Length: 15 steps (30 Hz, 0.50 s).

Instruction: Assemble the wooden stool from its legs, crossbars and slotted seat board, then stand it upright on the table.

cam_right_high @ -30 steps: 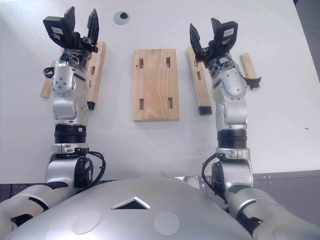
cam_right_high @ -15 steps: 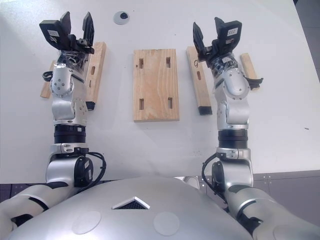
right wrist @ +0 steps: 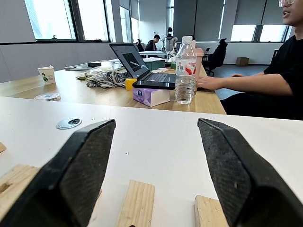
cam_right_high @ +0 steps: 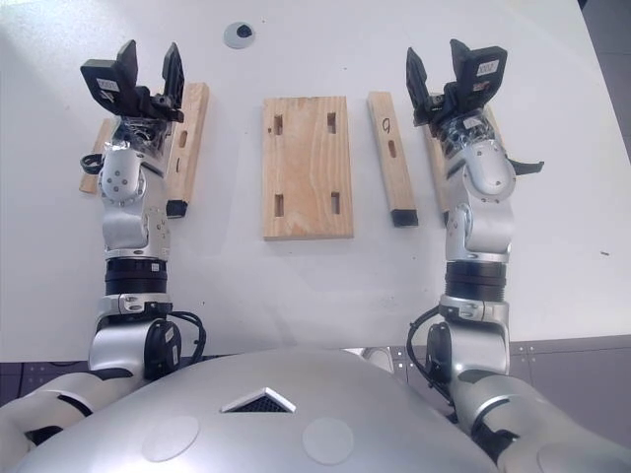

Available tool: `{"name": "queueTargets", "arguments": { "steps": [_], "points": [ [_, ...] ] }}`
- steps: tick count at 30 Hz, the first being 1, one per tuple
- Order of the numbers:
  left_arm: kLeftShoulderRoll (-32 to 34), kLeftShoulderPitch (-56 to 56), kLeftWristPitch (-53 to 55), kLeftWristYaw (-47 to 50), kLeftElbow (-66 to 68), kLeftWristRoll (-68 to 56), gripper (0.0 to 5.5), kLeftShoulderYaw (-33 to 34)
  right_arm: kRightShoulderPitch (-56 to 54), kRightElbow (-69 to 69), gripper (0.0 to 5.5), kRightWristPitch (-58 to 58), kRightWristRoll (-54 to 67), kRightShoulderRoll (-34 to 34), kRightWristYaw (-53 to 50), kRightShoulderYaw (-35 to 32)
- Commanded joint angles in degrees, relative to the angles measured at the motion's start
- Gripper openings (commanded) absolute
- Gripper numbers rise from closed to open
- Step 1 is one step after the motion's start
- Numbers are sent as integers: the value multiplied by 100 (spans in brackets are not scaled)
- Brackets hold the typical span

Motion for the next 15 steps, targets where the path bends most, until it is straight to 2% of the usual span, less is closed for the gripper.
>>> {"name": "queueTargets", "arguments": {
  "steps": [1, 6, 14, 15],
  "points": [
    [25, 106, 77, 20, -121, -12, 299, 33, 378, 354, 320, -88, -100, -669, -4, -571],
    [32, 244, 121, 89, -241, 0, 299, 83, 1055, 1063, 320, 65, -137, -1566, 513, -958],
    [-68, 249, 130, 99, -255, 24, 299, -21, 873, 2714, 320, 165, -161, -1705, 936, -849],
    [-62, 224, 130, 81, -238, 21, 295, -39, 851, 2857, 303, 108, -195, -1713, 977, -823]
  ]
}}
